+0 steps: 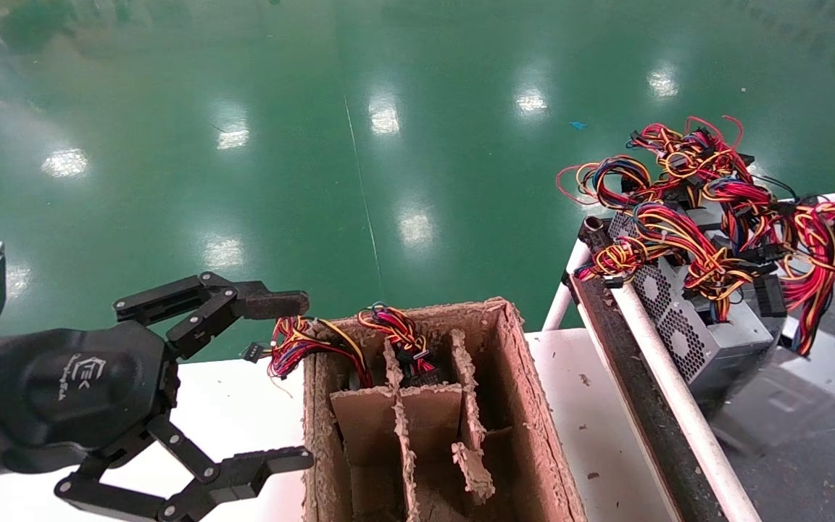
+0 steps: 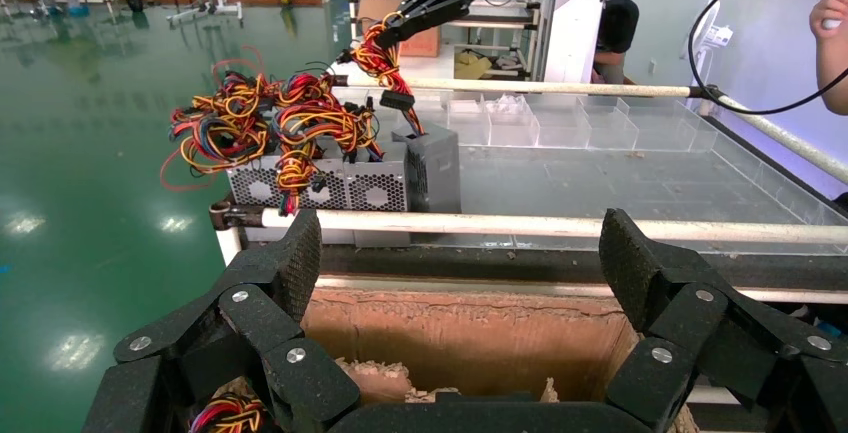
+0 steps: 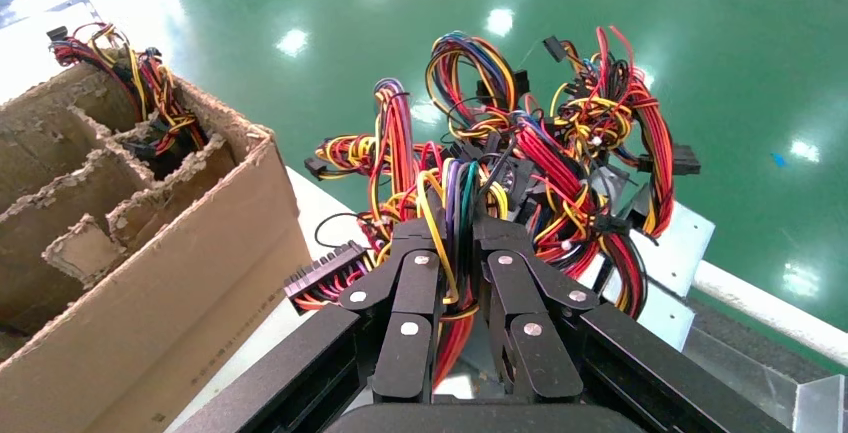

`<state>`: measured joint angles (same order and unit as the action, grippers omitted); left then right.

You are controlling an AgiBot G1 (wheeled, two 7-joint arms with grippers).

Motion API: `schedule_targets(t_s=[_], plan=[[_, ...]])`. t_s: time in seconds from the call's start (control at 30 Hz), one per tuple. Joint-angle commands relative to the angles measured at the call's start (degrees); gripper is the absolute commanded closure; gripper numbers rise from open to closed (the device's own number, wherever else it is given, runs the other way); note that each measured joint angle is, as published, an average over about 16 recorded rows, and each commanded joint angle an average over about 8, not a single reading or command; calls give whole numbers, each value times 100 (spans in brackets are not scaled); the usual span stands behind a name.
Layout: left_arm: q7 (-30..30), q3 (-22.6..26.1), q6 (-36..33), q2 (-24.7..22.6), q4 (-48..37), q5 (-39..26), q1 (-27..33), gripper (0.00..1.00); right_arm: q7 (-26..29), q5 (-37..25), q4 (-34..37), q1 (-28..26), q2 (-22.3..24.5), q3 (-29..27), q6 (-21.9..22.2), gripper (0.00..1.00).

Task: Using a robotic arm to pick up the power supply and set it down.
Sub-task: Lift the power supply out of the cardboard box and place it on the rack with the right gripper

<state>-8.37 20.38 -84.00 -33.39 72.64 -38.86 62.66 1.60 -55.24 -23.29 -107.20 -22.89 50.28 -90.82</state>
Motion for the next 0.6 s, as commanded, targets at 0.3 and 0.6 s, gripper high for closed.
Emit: schedule_targets(t_s=[0.3, 0.6], plan=[[0, 1, 0, 0, 0, 0, 0, 0, -72, 75, 288, -212, -244, 215, 22, 71], [1, 1, 1, 1, 0, 1, 0, 0, -138, 108, 621, -380, -432, 359, 20, 0]])
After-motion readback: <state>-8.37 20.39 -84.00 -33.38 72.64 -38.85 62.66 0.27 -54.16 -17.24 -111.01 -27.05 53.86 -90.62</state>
